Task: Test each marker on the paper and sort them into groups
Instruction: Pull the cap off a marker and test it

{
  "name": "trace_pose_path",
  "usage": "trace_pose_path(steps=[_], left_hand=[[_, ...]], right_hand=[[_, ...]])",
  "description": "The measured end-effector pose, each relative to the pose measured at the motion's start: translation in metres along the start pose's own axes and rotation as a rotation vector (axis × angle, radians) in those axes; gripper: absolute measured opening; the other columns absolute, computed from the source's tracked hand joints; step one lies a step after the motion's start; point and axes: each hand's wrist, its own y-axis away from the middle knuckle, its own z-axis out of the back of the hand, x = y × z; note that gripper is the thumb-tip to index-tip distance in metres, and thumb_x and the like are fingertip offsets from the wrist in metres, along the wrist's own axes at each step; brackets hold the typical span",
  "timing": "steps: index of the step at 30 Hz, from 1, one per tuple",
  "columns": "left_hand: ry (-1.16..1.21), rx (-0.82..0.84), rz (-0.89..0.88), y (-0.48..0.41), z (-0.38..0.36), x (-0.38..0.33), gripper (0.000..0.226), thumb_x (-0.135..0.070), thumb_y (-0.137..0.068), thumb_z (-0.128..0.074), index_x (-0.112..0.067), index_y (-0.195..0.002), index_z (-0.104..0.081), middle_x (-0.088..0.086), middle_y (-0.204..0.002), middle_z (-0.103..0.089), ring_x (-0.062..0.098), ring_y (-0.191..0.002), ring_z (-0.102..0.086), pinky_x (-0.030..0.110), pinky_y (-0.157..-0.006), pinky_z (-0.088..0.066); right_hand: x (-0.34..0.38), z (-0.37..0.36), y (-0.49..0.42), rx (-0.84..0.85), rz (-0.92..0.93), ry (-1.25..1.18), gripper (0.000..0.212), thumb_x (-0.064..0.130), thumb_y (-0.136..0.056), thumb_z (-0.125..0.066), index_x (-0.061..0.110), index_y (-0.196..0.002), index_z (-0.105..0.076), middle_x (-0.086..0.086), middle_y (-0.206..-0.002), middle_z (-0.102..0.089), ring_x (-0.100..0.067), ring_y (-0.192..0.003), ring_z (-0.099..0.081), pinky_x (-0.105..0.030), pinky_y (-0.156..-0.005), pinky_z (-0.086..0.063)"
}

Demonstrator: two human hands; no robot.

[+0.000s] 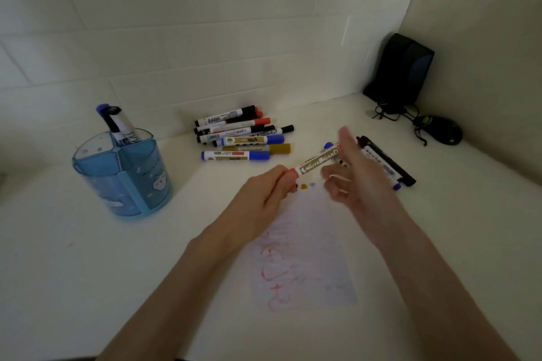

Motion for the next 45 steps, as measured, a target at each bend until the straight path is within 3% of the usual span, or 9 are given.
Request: trace_pose_path(steps=[4, 11, 17, 20, 25, 31, 35, 41, 45], left_hand=[[-0.082, 0.036, -0.057, 0.0, -0.006, -0.002, 0.024, -0.038, -0.106, -0.04, -0.021, -0.105, -0.057, -0.012, -0.074, -0.058, 0.007, -0.061, -0.052, 0.019, -0.059, -0.041], [-0.393, 0.058, -0.072, 0.006, -0.006, 0.002, 0.04, -0.053, -0.102, -0.028, -0.023, -0.119, -0.05, -0.011, -0.088, -0.058, 0.004, -0.069, -0.051, 0.021, -0.069, -0.038], [-0.417, 0.031, -0.099, 0.008, -0.009, 0.004, 0.04, -0.05, -0.103, -0.028, -0.021, -0.119, -0.05, -0.016, -0.077, -0.048, 0.002, -0.064, -0.047, 0.014, -0.063, -0.034], [-0.314, 0.052, -0.079, 0.007, -0.012, 0.003, 0.035, -0.046, -0.103, -0.027, -0.023, -0.115, -0.051, -0.012, -0.085, -0.057, -0.003, -0.069, -0.051, 0.009, -0.067, -0.037], [-0.167, 0.079, -0.08, 0.005, -0.014, -0.002, 0.031, -0.048, -0.101, -0.025, -0.029, -0.098, -0.049, -0.013, -0.077, -0.052, 0.001, -0.074, -0.053, 0.009, -0.072, -0.037], [0.017, 0.122, -0.069, 0.004, -0.01, -0.008, 0.031, -0.05, -0.102, -0.029, -0.037, -0.081, -0.048, -0.012, -0.07, -0.05, 0.003, -0.068, -0.051, 0.013, -0.07, -0.04], [-0.105, 0.133, -0.094, 0.003, -0.01, -0.006, 0.023, -0.038, -0.108, -0.033, -0.036, -0.088, -0.045, -0.012, -0.072, -0.049, 0.005, -0.068, -0.051, 0.015, -0.07, -0.037], [-0.641, 0.199, -0.053, -0.009, -0.014, -0.003, 0.024, -0.035, -0.108, -0.041, -0.019, -0.125, -0.037, -0.013, -0.072, -0.034, 0.004, -0.059, -0.038, 0.026, -0.068, -0.038], [-0.27, 0.164, -0.084, -0.001, -0.01, -0.011, 0.025, -0.039, -0.108, -0.031, -0.021, -0.106, -0.048, -0.007, -0.072, -0.048, 0.01, -0.063, -0.047, 0.026, -0.068, -0.042]], right_hand=[[-0.017, -0.025, 0.008, 0.016, 0.046, -0.013, 0.033, 0.043, -0.084, -0.084, 0.021, -0.069, -0.066, 0.002, -0.058, -0.053, -0.008, -0.044, -0.038, -0.019, -0.041, -0.032], [-0.035, -0.033, 0.001, -0.006, 0.092, 0.134, 0.034, 0.018, -0.09, -0.078, 0.024, -0.061, -0.06, 0.002, -0.051, -0.052, -0.006, -0.042, -0.041, -0.018, -0.039, -0.035], [-0.036, -0.029, -0.002, 0.0, 0.231, 0.256, 0.026, 0.017, -0.083, -0.077, 0.02, -0.064, -0.06, 0.001, -0.054, -0.054, -0.004, -0.046, -0.045, -0.017, -0.045, -0.043], [-0.033, -0.027, -0.001, 0.031, 0.285, 0.25, 0.032, 0.009, -0.082, -0.071, 0.022, -0.058, -0.053, 0.002, -0.051, -0.047, -0.007, -0.045, -0.04, -0.019, -0.044, -0.039], [-0.024, -0.025, -0.001, 0.095, 0.293, 0.156, 0.051, -0.003, -0.085, -0.063, 0.027, -0.05, -0.042, 0.007, -0.049, -0.036, -0.006, -0.043, -0.032, -0.019, -0.043, -0.033], [-0.021, -0.025, 0.001, 0.09, 0.282, 0.133, 0.047, -0.006, -0.085, -0.061, 0.023, -0.054, -0.04, 0.005, -0.052, -0.033, -0.008, -0.047, -0.029, -0.02, -0.045, -0.03], [-0.02, -0.025, 0.001, 0.042, 0.278, 0.129, 0.031, -0.006, -0.086, -0.062, 0.009, -0.065, -0.046, -0.001, -0.055, -0.034, -0.008, -0.049, -0.03, -0.02, -0.046, -0.03], [-0.02, -0.027, 0.002, -0.043, 0.265, 0.123, 0.022, -0.004, -0.088, -0.061, 0.007, -0.071, -0.053, -0.009, -0.061, -0.037, -0.011, -0.05, -0.031, -0.023, -0.047, -0.029], [-0.017, -0.028, 0.002, -0.011, 0.251, 0.104, 0.028, -0.006, -0.088, -0.059, 0.008, -0.067, -0.049, -0.008, -0.06, -0.035, -0.011, -0.051, -0.028, -0.026, -0.048, -0.025]])
